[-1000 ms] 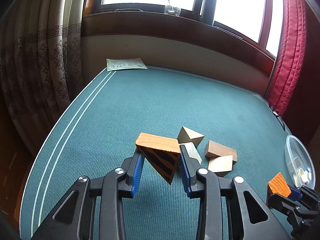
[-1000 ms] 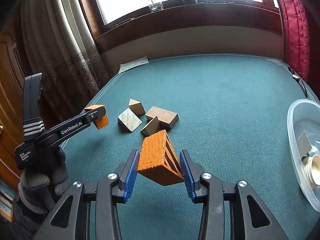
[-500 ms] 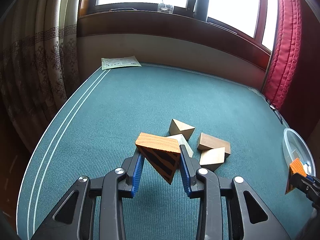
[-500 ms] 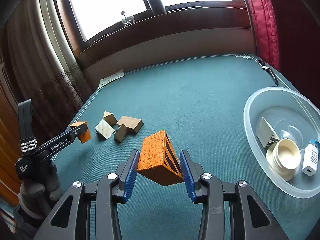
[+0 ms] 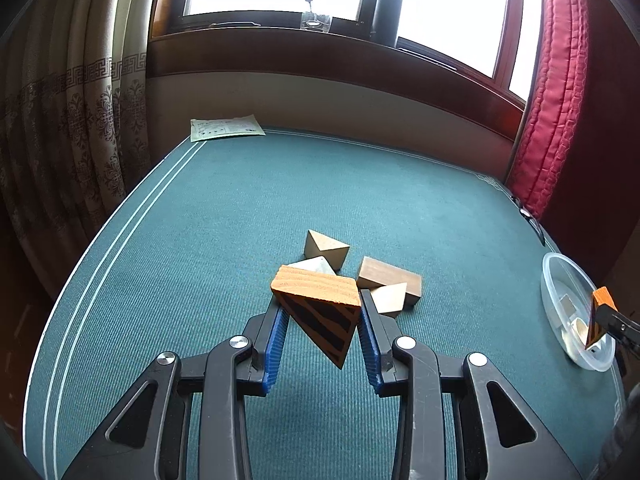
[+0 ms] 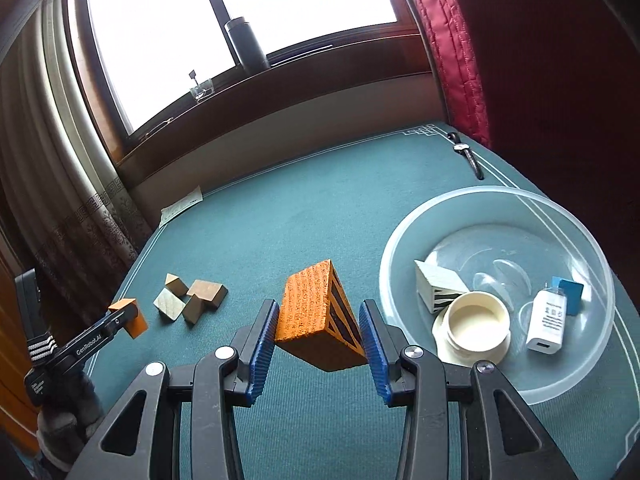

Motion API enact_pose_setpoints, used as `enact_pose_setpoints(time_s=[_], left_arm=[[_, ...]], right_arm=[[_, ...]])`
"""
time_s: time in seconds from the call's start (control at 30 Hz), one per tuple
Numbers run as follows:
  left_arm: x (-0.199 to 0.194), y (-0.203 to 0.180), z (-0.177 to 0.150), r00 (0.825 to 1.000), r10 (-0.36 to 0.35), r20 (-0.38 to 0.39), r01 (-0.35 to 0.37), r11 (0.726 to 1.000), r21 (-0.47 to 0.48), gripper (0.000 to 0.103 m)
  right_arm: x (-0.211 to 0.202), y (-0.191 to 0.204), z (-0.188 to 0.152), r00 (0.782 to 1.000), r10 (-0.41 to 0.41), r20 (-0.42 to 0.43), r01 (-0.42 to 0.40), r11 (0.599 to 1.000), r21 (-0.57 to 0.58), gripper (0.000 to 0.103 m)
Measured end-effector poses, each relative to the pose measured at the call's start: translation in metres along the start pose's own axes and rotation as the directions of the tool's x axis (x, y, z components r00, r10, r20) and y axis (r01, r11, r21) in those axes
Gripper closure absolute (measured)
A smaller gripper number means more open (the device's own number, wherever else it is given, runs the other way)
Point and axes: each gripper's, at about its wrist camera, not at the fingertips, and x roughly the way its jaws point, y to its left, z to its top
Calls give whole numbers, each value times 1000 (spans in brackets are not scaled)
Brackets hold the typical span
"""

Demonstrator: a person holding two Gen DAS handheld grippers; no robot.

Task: Organize rigid objects
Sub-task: 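Carry the orange block into the clear bowl and open the right tool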

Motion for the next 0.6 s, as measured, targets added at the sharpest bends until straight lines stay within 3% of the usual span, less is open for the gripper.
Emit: enact_pose_setpoints(time_s=[0.6], left_arm=[[-14, -59, 0, 998, -66, 3, 65, 995, 75, 68]], right_arm=[[-23, -69, 11, 992, -118, 50, 110, 985, 131, 59]])
